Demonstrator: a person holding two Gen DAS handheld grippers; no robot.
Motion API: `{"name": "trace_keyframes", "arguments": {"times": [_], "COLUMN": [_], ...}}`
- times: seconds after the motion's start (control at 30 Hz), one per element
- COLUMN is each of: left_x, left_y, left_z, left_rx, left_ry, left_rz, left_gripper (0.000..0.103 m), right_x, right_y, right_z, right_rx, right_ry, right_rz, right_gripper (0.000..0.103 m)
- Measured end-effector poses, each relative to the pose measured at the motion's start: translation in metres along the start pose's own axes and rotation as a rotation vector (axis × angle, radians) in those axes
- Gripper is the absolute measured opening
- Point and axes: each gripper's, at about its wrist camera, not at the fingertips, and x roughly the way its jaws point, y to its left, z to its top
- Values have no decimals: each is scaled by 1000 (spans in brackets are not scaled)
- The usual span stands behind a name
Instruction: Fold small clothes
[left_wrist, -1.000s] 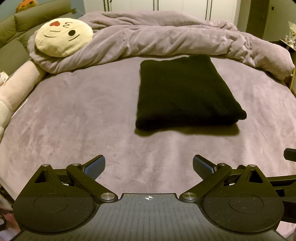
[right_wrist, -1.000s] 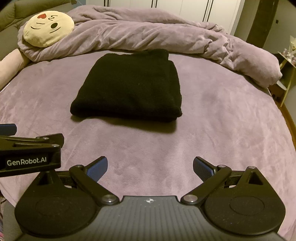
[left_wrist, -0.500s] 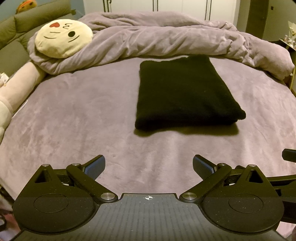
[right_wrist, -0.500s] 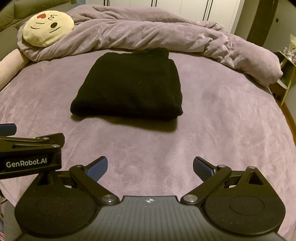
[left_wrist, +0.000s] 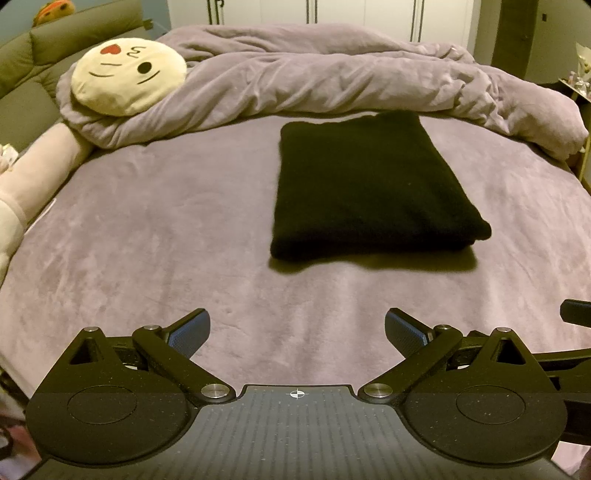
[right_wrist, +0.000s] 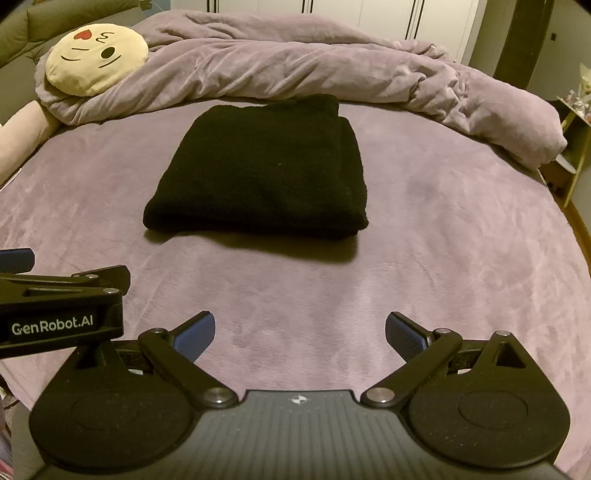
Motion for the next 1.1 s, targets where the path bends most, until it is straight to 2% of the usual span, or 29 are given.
{"name": "trace_keyframes", "arguments": {"times": [1.1], "left_x": [-2], "left_y": [1], "left_z": [1], "left_rx": [-9], "left_ry": [-8], "left_rz": [4], "left_gripper": [103], "right_x": [1], "right_y": [-4], "right_z": [0], "right_rx": [12], "right_ry": [1], "right_rz": [6], "right_gripper": [99]}}
